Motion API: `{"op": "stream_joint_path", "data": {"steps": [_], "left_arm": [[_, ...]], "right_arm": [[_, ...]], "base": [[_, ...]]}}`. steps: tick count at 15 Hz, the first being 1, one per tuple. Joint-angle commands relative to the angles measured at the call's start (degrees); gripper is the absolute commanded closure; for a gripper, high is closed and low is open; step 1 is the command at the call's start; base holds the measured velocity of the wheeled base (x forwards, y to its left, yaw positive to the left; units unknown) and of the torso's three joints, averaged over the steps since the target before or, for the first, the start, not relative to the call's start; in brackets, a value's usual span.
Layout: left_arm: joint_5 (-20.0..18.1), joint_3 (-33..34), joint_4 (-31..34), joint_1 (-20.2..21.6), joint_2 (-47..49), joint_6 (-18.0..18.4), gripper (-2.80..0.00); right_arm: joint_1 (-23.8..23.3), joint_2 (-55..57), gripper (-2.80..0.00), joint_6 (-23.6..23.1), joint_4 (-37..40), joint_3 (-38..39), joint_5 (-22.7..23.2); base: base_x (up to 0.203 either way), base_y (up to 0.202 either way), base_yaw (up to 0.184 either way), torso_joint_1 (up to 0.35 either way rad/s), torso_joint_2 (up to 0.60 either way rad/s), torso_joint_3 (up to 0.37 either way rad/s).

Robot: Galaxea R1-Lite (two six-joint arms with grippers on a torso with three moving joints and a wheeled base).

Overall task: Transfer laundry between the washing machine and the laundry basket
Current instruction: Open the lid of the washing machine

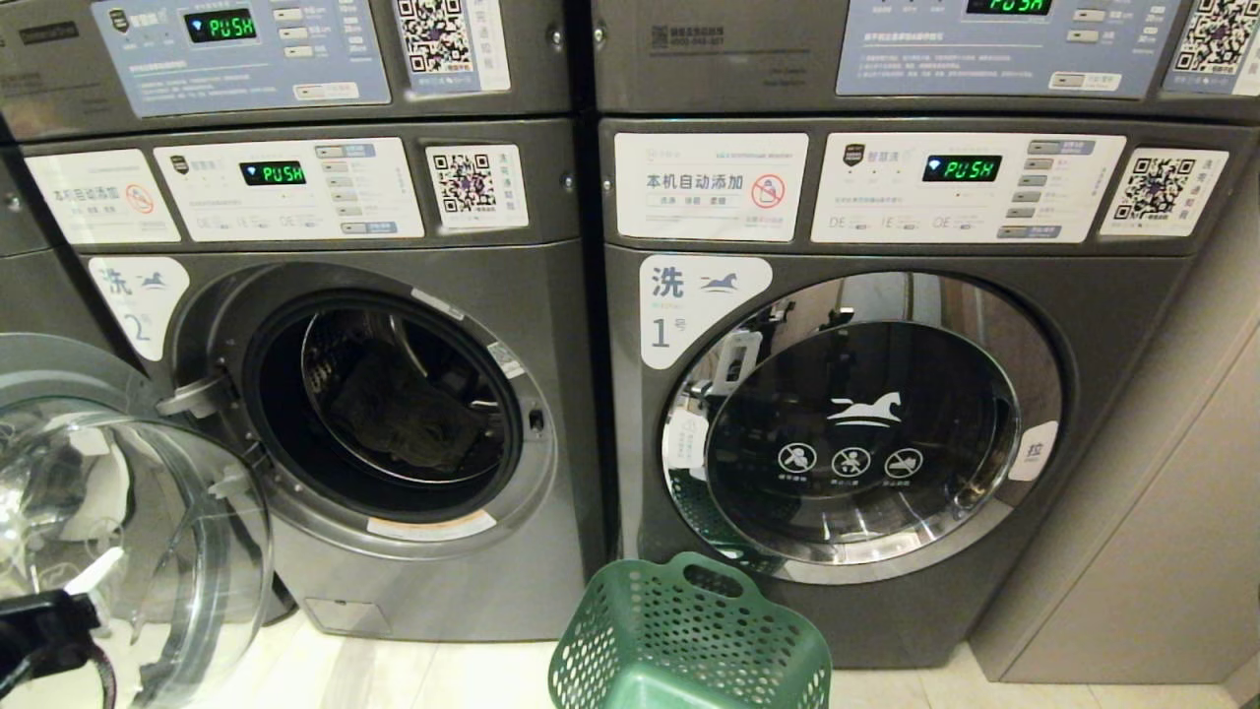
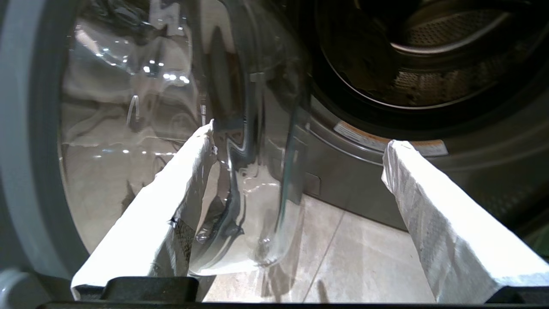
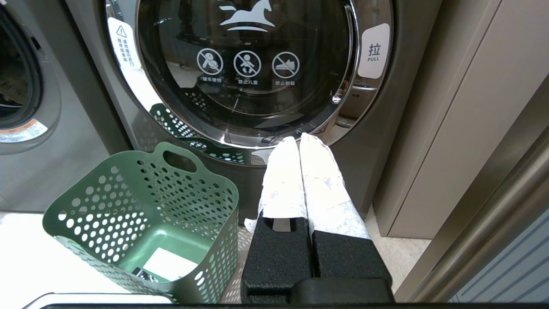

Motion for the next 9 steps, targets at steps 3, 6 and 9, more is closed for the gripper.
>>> {"op": "stream_joint_path", "data": {"steps": [3,6,9], "left_arm": [[1.92,0.2,6.78,-4.49,-7.42,-0.41,-2.8],[2.36,0.2,11.65,-6.02,-12.15,-0.66,-2.8],[1.9,0.2,13.88,-12.25,-16.86,-0.99,-2.8]], "right_arm": [[-0.04,-0.04,0.0,0.0,-0.02,0.0,0.0],[0.04,-0.04,0.0,0.0,-0.02,0.0,-0.06],[0.04,-0.04,0.0,0.0,-0.02,0.0,0.03]], "base": [[0.0,0.0,0.0,0.0,0.0,0.0],[0.0,0.0,0.0,0.0,0.0,0.0],[0.0,0.0,0.0,0.0,0.0,0.0]]}}
